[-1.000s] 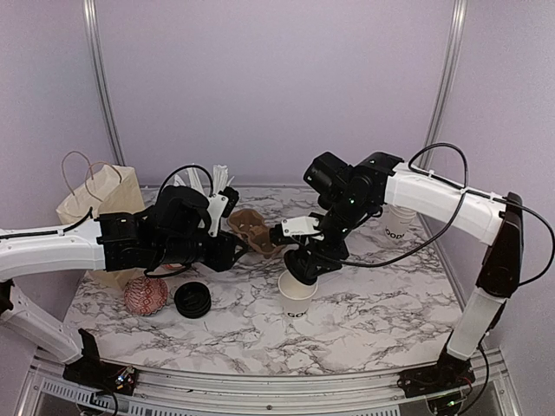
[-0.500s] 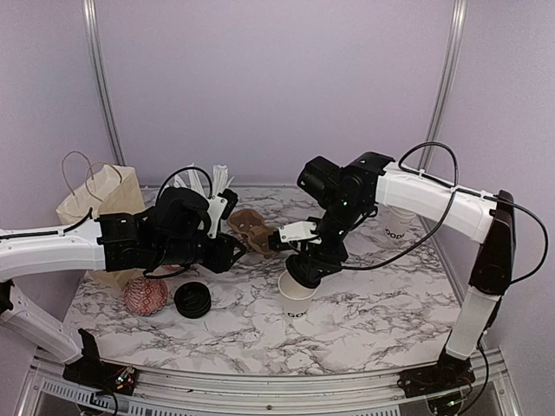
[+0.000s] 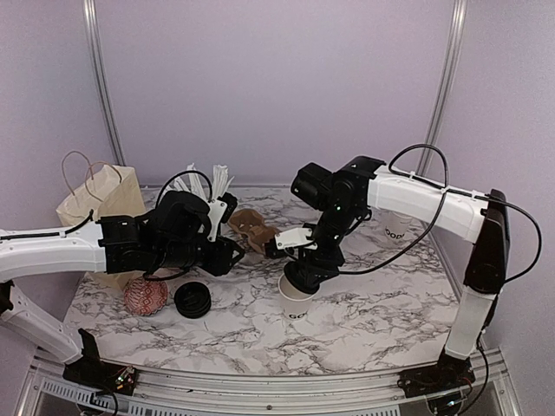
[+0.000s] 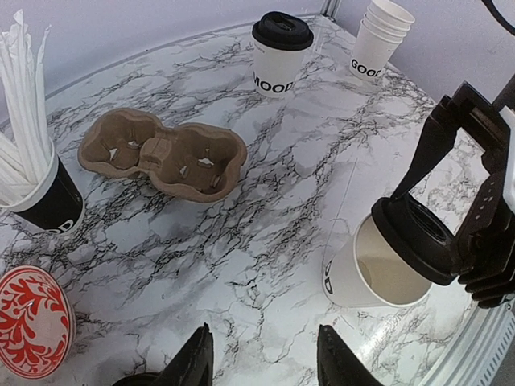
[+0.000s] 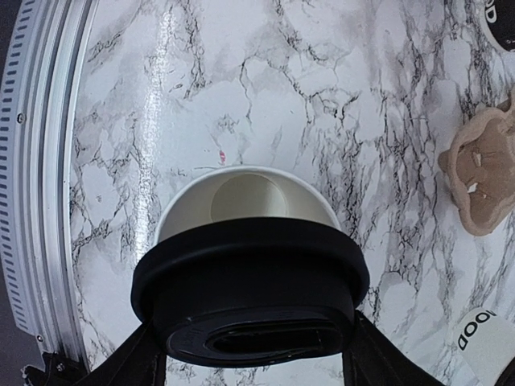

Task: Pack the takeout coffee

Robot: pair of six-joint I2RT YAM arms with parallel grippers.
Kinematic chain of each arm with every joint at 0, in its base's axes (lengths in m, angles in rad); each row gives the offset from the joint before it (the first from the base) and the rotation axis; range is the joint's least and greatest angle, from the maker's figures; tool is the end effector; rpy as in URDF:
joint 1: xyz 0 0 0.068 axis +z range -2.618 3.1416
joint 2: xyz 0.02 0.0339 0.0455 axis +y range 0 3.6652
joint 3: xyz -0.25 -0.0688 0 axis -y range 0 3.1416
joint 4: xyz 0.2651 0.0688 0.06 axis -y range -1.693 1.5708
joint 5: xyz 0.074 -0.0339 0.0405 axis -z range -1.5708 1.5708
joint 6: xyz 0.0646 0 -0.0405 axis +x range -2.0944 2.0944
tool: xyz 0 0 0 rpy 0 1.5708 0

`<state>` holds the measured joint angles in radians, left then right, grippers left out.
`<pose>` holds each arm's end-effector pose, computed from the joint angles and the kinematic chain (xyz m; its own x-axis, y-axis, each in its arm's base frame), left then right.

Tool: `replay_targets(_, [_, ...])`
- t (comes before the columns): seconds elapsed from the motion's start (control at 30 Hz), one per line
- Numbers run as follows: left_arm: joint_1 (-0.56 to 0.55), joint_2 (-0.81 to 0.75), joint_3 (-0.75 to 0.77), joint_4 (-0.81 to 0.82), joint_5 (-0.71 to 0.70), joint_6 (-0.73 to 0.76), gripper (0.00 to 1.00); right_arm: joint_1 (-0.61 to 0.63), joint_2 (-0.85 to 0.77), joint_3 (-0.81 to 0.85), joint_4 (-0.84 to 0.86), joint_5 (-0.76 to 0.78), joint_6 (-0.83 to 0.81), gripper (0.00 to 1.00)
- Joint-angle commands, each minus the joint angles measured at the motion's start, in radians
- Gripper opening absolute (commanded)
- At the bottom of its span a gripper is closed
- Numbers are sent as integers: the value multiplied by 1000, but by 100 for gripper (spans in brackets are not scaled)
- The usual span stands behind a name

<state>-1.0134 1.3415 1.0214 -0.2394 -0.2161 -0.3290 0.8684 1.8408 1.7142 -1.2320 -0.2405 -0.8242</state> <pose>0.1968 -0.2896 0.2577 -0.5025 0.2095 -0.8388 0.6028 0.7804 -0.1661 0.2377 0.3046 0.2468 0.1390 -0.9392 -0.3139 -0.9890 -0.1476 0.0035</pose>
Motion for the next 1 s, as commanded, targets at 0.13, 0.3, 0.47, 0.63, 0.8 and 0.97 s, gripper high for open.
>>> replay_targets(0.13, [4,-4,-11,-16,-9,5,45,17,21,42,-9,15,0,64])
replay_targets(0.3, [4,-2,-16,-17,-19,-6,45,28,27,36,-3,22,9,67])
replay_targets(0.47, [6,4,-23,-17,-20,-21,45,33,30,27,13,33,20,72])
replay_targets(0.63, [7,4,-33,-16,-19,-28,45,38,34,24,25,45,31,82])
replay_targets(0.8, [10,14,-31,-16,-17,-33,45,40,10,25,45,56,47,92])
replay_targets(0.97, [17,40,-19,-10,-5,-108,45,38,-33,38,54,76,63,92])
